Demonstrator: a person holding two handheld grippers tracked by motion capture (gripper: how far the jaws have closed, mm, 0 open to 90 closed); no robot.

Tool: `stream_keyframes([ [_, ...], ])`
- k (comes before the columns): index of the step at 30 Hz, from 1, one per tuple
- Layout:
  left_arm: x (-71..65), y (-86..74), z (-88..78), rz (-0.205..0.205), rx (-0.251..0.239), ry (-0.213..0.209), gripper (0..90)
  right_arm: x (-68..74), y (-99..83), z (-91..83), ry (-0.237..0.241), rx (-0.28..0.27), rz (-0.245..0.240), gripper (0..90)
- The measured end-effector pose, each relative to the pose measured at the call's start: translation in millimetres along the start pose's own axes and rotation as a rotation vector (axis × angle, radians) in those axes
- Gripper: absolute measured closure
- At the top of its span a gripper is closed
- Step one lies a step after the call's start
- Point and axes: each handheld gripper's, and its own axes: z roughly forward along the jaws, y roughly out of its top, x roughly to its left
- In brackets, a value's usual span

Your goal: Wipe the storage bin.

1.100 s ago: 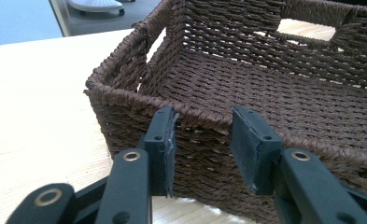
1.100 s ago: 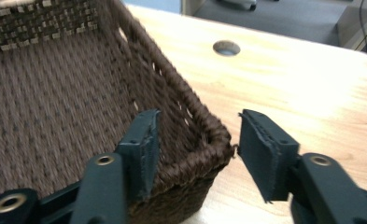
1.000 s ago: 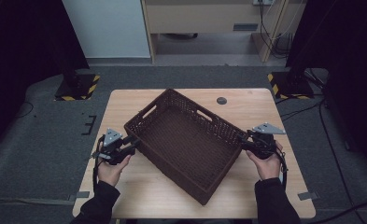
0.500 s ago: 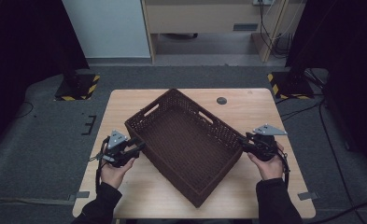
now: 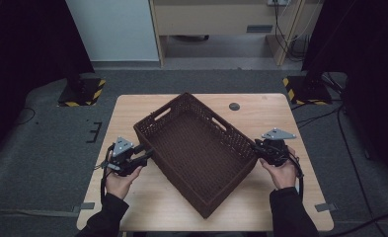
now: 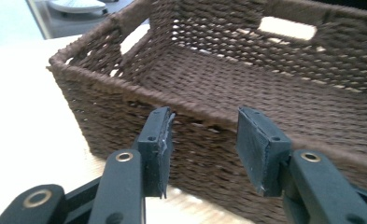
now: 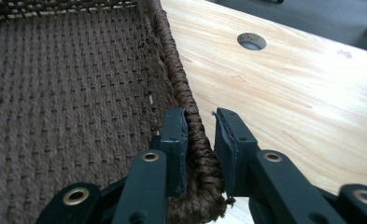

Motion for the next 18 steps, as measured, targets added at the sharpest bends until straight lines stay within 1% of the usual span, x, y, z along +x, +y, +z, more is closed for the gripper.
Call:
stream_keyframes([
  [2, -2.7, 1.3, -2.6, 0.0, -0.012, -0.012, 53.8, 0.9, -0.5, -0.4, -0.001, -0.002, -0.017, 75.0],
  [4, -4.8, 2.8, -1.6, 0.004, -0.01, -0.019, 53.9, 1.6, -2.3, -0.9, 0.001, -0.011, -0.025, 76.0],
  [6, -6.4, 4.2, 2.7, 0.017, -0.002, -0.02, 54.3, 2.8, -2.8, -3.4, 0.018, -0.005, -0.027, 77.8],
  [7, -6.5, 4.8, 5.7, 0.014, 0.002, -0.016, 54.5, 5.5, -3.2, -6.2, 0.035, 0.007, -0.028, 79.0],
  [8, -6.1, 5.3, 8.4, 0.006, -0.001, -0.009, 54.6, 8.3, -4.5, -8.9, 0.054, 0.017, -0.027, 80.2],
  [9, -5.6, 6.3, 10.3, -0.007, -0.001, -0.012, 55.3, 11.9, -6.7, -11.6, 0.067, 0.017, -0.023, 80.8],
  [10, -5.6, 7.4, 12.4, -0.005, 0.007, -0.016, 54.6, 15.2, -8.9, -14.2, 0.072, 0.011, -0.027, 80.8],
  [12, -6.5, 8.8, 17.2, 0.012, 0.019, -0.006, 54.9, 20.1, -11.3, -18.4, 0.085, 0.009, -0.021, 80.7],
  [13, -6.8, 9.0, 19.4, 0.014, 0.02, -0.005, 54.7, 22.0, -11.6, -19.8, 0.093, 0.01, -0.024, 80.2],
  [14, -7.5, 10.0, 21.3, 0.023, 0.023, 0.006, 53.1, 22.2, -10.9, -19.6, 0.089, 0.007, -0.025, 80.0],
  [15, -7.5, 11.1, 22.1, 0.036, 0.028, 0.011, 53.4, 20.6, -8.6, -18.1, 0.089, -0.023, -0.031, 79.8],
  [16, -6.8, 11.8, 22.8, 0.036, 0.029, 0.011, 53.5, 19.1, -5.9, -16.5, 0.101, -0.031, -0.016, 79.1],
  [17, -5.0, 12.2, 23.5, 0.033, 0.028, 0.01, 54.2, 17.5, -3.4, -13.8, 0.111, -0.037, -0.012, 79.2],
  [18, -2.8, 12.4, 24.5, 0.021, 0.024, 0.006, 55.9, 17.0, -1.2, -10.4, 0.118, -0.044, -0.013, 79.3],
])
